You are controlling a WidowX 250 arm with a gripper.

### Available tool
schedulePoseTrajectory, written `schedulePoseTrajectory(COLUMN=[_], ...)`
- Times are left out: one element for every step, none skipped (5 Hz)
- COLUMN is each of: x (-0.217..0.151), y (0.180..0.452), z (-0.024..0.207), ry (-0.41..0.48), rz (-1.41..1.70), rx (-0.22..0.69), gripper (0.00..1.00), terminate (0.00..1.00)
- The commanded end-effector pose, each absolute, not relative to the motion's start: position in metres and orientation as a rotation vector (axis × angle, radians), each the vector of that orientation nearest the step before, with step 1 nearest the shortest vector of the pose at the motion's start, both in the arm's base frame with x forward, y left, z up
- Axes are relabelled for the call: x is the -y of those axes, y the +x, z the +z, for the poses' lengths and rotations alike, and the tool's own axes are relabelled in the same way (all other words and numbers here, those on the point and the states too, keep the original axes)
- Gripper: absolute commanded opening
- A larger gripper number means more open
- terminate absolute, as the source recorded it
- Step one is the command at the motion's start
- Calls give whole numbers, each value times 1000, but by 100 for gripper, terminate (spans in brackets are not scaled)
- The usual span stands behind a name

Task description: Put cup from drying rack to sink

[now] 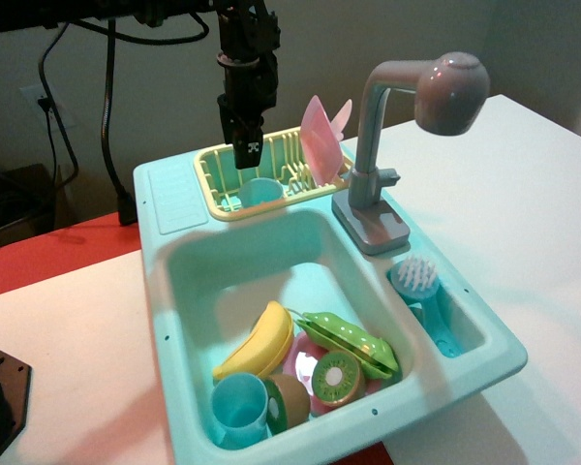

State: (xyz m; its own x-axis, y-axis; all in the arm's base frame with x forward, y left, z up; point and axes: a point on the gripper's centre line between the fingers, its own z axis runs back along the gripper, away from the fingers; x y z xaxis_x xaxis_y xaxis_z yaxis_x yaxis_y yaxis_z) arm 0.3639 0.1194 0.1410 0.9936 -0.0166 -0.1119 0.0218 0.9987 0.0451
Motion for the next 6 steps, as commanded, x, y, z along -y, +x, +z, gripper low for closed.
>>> schedulePoseTrajectory(x=[-119, -120, -120, -119, -118, -117], y=[364, 368, 369, 368, 366, 365], z=[141, 135, 127, 117, 112, 109], ry=[46, 49, 69, 72, 77, 74], rz=[-19, -22, -7, -6, 3, 4], rx=[-112, -111, -127, -151, -154, -136], gripper=[100, 100, 100, 100, 100, 0], terminate=[0, 0, 0, 0, 0, 0])
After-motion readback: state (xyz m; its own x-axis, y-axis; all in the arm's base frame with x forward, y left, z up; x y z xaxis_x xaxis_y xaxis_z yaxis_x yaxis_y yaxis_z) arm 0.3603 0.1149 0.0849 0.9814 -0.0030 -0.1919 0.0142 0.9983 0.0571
